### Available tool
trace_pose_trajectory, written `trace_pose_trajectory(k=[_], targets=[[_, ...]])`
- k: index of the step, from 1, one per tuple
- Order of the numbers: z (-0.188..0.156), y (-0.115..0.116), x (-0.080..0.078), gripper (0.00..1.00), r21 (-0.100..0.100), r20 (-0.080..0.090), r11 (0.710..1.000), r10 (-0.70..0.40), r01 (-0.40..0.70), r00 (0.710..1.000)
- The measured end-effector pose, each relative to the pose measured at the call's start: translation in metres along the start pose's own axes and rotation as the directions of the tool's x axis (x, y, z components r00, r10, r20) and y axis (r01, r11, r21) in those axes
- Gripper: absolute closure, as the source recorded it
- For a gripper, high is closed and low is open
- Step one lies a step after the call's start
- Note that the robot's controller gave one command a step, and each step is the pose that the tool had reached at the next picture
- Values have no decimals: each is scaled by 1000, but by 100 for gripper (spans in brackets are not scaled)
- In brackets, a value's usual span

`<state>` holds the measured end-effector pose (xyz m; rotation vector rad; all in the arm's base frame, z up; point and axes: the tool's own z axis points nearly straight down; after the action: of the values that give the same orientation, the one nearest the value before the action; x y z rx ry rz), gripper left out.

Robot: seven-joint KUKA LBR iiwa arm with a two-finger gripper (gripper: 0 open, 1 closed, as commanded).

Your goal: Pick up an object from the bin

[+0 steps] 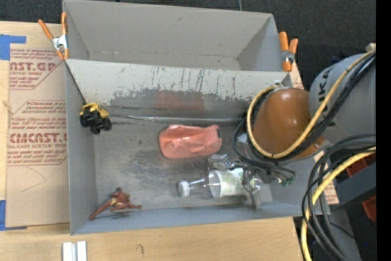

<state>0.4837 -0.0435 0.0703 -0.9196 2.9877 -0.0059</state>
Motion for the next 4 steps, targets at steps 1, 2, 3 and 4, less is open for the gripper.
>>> trace_pose_trajectory(k=[1,2,3,4], targets=[[-1,-12,11,100,-3,-5,994,109,-109,994],[-1,-12,11,100,-3,-5,994,109,-109,994],[-9,-10,12,100,-8,-13,994,109,-109,994],[-20,-11,11,100,-7,-13,994,109,-109,994]])
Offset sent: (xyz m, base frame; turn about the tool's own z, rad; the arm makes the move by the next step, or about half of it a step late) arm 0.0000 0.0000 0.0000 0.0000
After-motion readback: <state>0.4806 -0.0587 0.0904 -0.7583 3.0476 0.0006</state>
